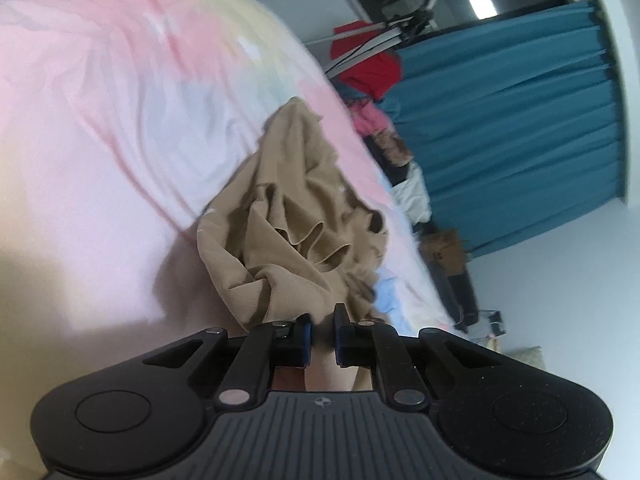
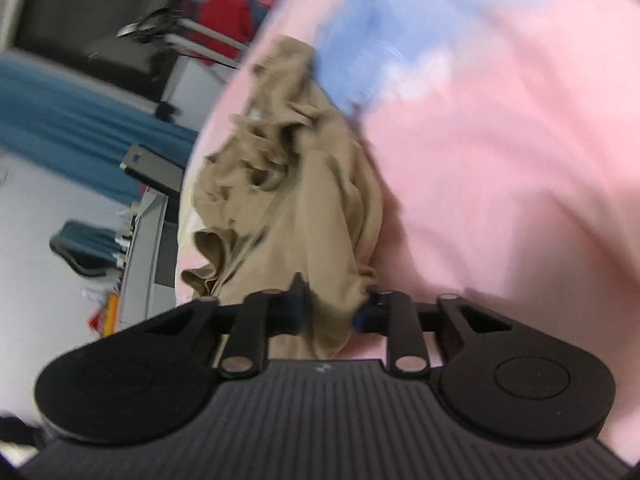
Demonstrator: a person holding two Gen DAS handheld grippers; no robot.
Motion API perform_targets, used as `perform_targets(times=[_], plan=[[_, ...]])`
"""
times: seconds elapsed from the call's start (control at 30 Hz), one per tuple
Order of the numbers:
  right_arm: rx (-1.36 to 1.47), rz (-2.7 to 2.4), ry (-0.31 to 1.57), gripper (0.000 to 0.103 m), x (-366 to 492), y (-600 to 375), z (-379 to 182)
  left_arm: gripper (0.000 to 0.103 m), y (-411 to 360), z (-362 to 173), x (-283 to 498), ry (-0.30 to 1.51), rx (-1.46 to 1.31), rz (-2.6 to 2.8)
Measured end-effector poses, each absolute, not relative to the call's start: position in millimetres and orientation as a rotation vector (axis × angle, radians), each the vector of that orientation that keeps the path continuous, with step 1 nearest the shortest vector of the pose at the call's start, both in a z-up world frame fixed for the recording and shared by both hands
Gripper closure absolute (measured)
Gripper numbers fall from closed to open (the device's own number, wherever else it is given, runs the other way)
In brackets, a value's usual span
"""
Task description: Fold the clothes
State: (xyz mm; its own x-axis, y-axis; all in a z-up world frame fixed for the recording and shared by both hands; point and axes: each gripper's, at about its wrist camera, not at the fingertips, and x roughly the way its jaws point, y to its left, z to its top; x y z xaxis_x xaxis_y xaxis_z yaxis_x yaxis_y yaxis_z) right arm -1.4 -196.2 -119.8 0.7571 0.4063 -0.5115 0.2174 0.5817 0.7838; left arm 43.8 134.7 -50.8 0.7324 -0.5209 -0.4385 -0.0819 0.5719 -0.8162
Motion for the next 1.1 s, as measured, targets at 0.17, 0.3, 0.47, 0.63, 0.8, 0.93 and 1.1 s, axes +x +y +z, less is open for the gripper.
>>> perform_targets(times=[0.17, 0.3, 0.47, 0.63, 0.8, 0.93, 1.1], plan=[[0.854, 0.157, 0.590, 0.086, -13.3, -193.6, -72.0, 0.094, 129.8, -14.3, 30.4, 0.608, -0.870, -0.339], [0.828, 0.194, 0.490, 0.087, -32.0, -204.6, -30.6, 0.094, 124.7, 18.8, 5.0, 0.521, -0.868, -0.387], [0.834, 0.236, 0.459, 0.087, -76.6, -216.8, -5.7, 0.095, 118.8, 41.3, -47.5, 0.500, -0.863, -0.401], [0.859, 0.267, 0.470, 0.087, -131.1, -225.7, -0.8, 0.095, 120.1, 47.2, -108.4, 0.550, -0.915, -0.393], [0.918, 0.253, 0.497, 0.086, -147.2, -232.2, 6.1, 0.094, 118.1, 55.5, -123.1, 0.558, -0.922, -0.379], [0.936, 0.227, 0.491, 0.086, -122.4, -230.5, 11.0, 0.094, 111.5, 66.1, -93.7, 0.540, -0.881, -0.354], [0.958, 0.172, 0.510, 0.085, -70.6, -228.9, 6.6, 0.093, 102.1, 68.2, -32.5, 0.576, -0.837, -0.319]])
